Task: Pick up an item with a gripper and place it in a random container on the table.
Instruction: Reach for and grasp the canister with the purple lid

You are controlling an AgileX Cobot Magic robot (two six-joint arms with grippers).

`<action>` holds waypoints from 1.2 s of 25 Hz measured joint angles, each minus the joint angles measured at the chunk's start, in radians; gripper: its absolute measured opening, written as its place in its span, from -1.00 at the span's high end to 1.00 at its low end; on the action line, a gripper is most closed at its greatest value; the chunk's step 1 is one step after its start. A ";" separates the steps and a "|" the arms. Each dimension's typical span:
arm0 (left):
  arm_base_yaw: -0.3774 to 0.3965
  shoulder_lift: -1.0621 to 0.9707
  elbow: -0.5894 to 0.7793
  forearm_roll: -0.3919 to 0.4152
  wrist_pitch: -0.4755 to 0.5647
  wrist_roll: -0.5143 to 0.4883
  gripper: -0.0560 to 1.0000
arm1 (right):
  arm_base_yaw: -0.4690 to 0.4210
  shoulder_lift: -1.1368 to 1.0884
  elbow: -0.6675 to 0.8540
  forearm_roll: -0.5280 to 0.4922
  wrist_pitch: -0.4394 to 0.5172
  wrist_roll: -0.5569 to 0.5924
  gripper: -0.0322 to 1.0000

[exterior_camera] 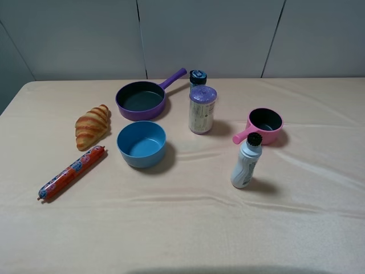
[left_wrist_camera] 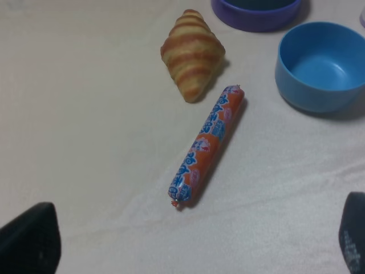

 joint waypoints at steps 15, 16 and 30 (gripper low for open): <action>0.000 0.000 0.000 -0.003 0.000 0.000 -0.98 | 0.000 0.000 0.000 0.000 0.000 0.000 -0.41; 0.000 0.000 0.000 -0.003 0.000 0.000 -0.98 | 0.000 0.000 0.000 0.000 0.000 0.000 -0.41; 0.000 0.000 0.000 -0.003 0.000 -0.003 -0.98 | 0.000 0.000 0.000 0.000 0.000 0.000 -0.41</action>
